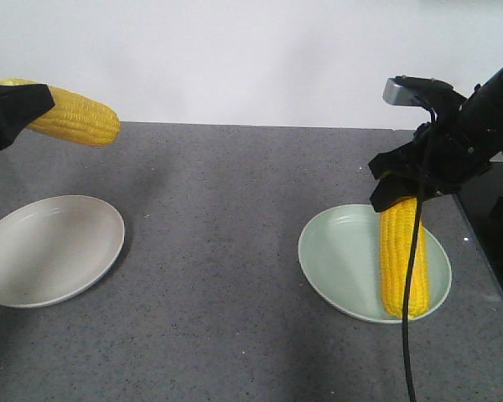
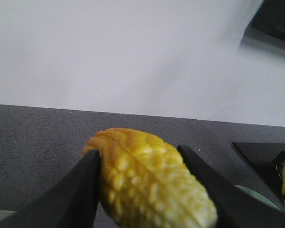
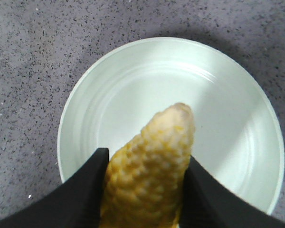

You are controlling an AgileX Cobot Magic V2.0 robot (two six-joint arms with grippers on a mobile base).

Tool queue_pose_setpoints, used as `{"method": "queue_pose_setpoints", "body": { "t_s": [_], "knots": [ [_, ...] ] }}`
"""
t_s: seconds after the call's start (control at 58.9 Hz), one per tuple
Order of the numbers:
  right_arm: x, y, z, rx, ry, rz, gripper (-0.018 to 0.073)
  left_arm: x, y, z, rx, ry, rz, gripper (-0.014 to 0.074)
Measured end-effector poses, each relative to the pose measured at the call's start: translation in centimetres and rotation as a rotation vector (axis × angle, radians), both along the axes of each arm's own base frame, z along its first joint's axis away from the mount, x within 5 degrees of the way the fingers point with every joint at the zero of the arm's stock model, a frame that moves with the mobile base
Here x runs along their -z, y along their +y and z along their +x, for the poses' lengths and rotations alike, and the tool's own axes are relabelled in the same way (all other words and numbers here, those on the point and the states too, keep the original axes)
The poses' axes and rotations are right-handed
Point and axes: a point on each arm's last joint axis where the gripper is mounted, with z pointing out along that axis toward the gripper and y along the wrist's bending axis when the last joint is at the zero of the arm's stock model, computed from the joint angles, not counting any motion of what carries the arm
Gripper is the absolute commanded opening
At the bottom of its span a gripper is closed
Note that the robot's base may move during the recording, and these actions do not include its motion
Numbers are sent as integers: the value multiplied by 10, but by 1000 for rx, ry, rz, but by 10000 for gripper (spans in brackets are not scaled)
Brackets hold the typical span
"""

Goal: Distribute corn equally

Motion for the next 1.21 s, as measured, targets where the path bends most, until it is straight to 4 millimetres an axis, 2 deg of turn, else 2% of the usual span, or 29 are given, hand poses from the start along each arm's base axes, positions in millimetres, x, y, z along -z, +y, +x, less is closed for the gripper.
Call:
{"method": "queue_pose_setpoints", "body": {
  "t_s": [0.238, 0.339, 0.475, 0.662, 0.781, 1.205],
  "knots": [
    [3, 1, 6, 13, -74, 11, 36, 1, 6, -1, 15, 13, -3, -6],
    [6, 1, 8, -1, -79, 11, 86, 1, 7, -2, 26, 18, -6, -6],
    [11, 1, 11, -6, -66, 9, 206, 1, 7, -3, 45, 24, -10, -6],
    [12, 1, 11, -7, -62, 10, 470, 2, 6, -4, 58, 27, -12, -6],
    [12, 1, 11, -6, -62, 10, 564, 2, 6, -4, 65, 19, 4, -6],
    [12, 1, 12, 7, -64, 12, 578, 2, 3, -5, 97, 12, 23, -6]
  ]
}}
